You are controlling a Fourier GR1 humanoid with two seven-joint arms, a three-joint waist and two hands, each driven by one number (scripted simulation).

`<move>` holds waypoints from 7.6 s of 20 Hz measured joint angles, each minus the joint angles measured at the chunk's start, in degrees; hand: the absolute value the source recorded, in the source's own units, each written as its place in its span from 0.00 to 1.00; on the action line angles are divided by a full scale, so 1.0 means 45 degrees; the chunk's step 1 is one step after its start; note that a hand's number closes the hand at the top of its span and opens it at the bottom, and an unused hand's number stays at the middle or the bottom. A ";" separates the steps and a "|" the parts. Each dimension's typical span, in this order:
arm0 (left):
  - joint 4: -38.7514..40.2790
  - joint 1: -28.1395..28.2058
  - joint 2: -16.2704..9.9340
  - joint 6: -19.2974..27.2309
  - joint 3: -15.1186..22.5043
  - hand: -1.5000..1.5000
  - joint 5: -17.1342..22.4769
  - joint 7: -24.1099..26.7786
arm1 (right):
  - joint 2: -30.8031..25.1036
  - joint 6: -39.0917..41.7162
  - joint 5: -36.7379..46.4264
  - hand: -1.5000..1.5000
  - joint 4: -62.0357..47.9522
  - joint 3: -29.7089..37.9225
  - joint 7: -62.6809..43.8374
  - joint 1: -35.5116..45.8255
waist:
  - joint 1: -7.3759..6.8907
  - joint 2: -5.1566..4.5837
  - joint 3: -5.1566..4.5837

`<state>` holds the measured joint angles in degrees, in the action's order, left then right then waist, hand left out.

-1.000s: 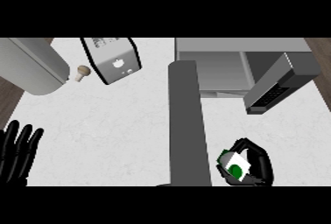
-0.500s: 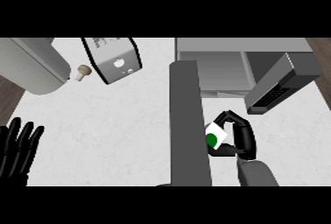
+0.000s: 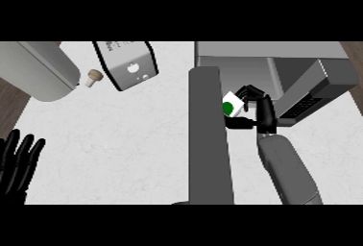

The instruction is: Pick up the milk, place it into the microwave and close the microwave

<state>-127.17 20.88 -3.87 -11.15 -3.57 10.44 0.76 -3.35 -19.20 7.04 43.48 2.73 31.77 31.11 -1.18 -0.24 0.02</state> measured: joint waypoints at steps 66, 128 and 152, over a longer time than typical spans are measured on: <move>-0.0101 0.0408 0.0591 -0.0058 0.1580 0.00 -0.2373 0.0320 | -0.3011 -0.1858 0.0633 0.00 -0.7645 0.2974 0.2289 0.5562 | -0.0458 -0.0167 -0.0005; 0.6706 -0.5293 0.0821 -0.2341 0.6399 1.00 -0.4094 -0.0461 | -0.1123 0.7277 -0.2818 0.00 0.4054 0.1053 0.4831 -1.0734 | 0.0473 0.0078 -0.0010; 1.3048 -1.1792 0.0811 0.6517 1.2529 0.00 0.0708 0.0463 | -0.2512 0.8625 -0.4866 0.00 1.0574 -0.0854 0.3281 -1.2594 | 0.2145 -0.0168 -0.0084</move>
<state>-68.45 -32.18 -0.22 18.18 52.82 13.63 2.84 -14.66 19.61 -14.85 91.06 -1.11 46.53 -25.56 8.48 -1.00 -0.36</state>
